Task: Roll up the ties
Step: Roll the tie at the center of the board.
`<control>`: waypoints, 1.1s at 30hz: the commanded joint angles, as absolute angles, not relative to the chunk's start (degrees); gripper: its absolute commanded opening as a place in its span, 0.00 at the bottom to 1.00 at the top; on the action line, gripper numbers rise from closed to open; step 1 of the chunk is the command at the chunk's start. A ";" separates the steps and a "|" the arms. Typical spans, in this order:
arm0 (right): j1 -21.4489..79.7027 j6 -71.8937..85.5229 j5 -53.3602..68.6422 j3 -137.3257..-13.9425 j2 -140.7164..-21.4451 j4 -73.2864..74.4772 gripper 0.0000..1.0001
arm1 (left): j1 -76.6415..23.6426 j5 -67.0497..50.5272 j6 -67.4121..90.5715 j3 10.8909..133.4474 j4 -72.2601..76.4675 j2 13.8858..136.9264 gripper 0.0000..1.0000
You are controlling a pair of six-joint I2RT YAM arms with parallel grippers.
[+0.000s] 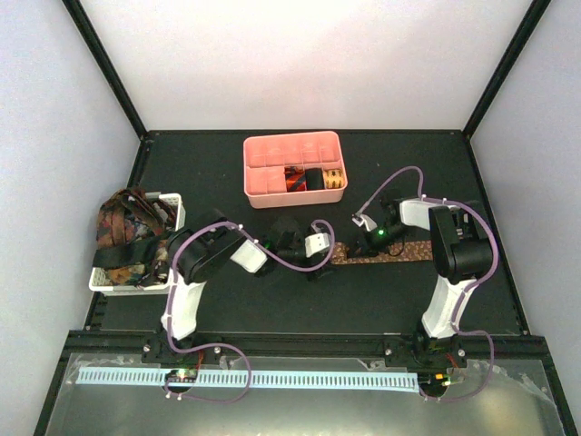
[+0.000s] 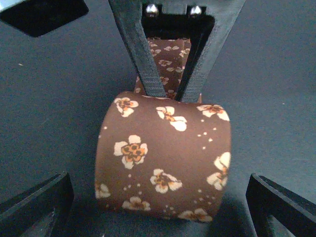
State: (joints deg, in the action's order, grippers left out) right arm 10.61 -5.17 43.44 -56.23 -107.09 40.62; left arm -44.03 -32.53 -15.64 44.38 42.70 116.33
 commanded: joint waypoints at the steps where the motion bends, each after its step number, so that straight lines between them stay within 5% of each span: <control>1: 10.52 -4.80 40.38 -55.97 -109.95 38.98 0.02 | -45.55 -35.87 -14.28 47.86 51.78 120.71 0.99; 9: 10.74 -5.42 45.10 -56.56 -109.92 38.46 0.02 | -47.38 -30.74 -17.90 52.47 42.57 123.67 0.82; 14: 10.80 -6.02 46.08 -56.27 -108.41 38.60 0.02 | -47.37 -27.00 -19.80 53.41 34.80 123.17 0.83; 19: 11.34 -6.39 48.62 -56.09 -107.88 38.34 0.02 | -47.29 -22.69 -20.50 53.68 25.80 121.30 0.54; 23: 12.23 -5.33 51.19 -56.30 -107.71 36.75 0.02 | -47.11 -22.02 -21.58 50.35 24.33 117.03 0.43; 33: 11.61 -9.01 49.72 -58.26 -103.43 41.81 0.39 | -47.20 -21.09 -20.99 50.89 18.23 116.66 0.31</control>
State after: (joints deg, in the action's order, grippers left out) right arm 12.21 -6.74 49.91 -56.88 -107.92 39.40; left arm -47.37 -24.08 -20.43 50.92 27.57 115.61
